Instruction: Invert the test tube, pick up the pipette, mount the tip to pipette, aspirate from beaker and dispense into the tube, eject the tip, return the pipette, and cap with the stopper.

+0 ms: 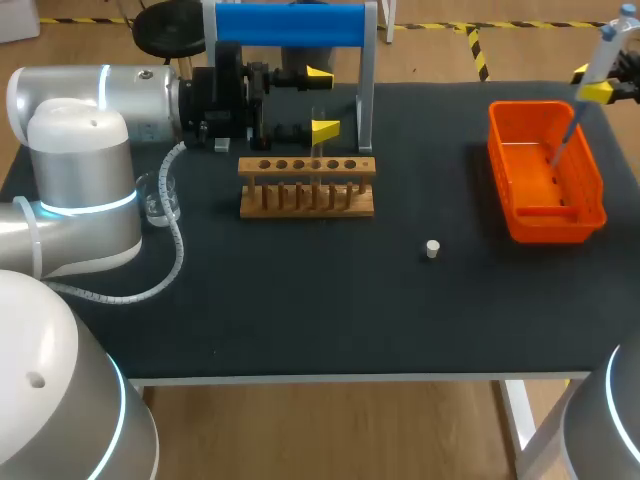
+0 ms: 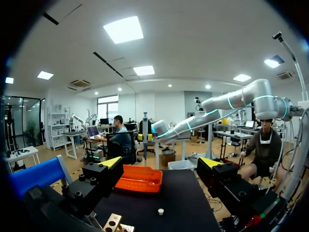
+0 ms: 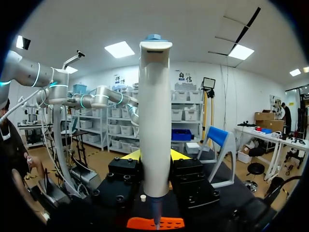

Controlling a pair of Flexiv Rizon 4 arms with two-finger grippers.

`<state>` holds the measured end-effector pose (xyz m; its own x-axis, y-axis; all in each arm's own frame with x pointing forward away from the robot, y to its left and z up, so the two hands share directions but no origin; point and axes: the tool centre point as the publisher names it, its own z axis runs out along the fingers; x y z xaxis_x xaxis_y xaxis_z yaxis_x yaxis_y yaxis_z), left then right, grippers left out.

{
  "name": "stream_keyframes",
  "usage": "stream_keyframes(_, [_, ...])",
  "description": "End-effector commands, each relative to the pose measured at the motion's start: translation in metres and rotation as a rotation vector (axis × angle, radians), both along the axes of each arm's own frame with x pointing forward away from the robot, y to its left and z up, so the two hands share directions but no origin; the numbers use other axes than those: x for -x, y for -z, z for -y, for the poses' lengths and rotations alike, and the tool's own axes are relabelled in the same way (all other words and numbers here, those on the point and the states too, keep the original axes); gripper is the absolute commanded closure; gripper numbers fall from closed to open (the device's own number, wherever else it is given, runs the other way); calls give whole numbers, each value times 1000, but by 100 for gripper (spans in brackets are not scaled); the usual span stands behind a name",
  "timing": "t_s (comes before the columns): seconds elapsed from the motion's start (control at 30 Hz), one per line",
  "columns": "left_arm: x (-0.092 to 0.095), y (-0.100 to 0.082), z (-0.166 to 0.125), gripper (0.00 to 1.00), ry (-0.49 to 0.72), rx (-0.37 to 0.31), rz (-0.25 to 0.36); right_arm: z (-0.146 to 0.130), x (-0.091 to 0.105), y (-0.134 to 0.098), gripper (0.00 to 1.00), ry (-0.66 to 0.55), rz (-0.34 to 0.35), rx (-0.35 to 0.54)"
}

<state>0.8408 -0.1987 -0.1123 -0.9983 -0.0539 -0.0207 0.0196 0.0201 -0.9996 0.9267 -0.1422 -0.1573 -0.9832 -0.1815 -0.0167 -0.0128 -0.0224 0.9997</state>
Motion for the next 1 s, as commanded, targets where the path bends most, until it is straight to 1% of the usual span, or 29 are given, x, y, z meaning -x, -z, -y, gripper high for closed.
stream_keyframes(0.03, [1, 0, 0, 0, -3, 0, 1, 7, -6, 1, 100, -15, 1, 0])
stream_keyframes(0.27, [1, 0, 0, 0, -3, 0, 1, 10, -5, -1, 100, -24, 10, 5])
stream_keyframes(0.6, [1, 0, 0, 0, -3, 0, 1, 12, -9, -2, 100, -24, 19, 5])
stream_keyframes(1.0, [1, 0, 0, 0, -3, 0, 1, 12, -6, -7, 100, -21, 32, -4])
